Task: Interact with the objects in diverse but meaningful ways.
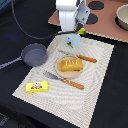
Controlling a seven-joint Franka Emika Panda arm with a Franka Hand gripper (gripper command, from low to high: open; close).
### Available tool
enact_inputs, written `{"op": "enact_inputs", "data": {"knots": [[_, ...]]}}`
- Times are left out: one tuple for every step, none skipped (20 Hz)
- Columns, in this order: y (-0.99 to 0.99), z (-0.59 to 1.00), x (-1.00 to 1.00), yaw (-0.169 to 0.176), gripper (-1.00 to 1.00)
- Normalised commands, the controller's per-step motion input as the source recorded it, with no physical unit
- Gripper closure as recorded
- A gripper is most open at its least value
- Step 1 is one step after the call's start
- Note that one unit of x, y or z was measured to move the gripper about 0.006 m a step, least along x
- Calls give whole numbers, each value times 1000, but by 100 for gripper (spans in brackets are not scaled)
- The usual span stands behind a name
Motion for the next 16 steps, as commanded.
{"op": "enact_inputs", "data": {"knots": [[46, -100, -169, 3, 100], [0, -117, -211, 9, 100], [11, -134, -243, 9, 100], [26, -123, -274, 9, 100], [17, -89, -369, 4, 100], [26, -49, -446, 0, 100], [31, -71, -460, 0, 100], [40, -71, -440, 0, 100], [83, -20, -380, 0, 100], [117, 0, -289, 0, 100], [109, 0, -191, 0, 100], [109, 0, -274, 0, 100], [171, 0, -451, 0, 100], [169, -14, -517, 0, 100], [183, -29, -543, 0, 100], [214, -43, -551, 3, 100]]}}
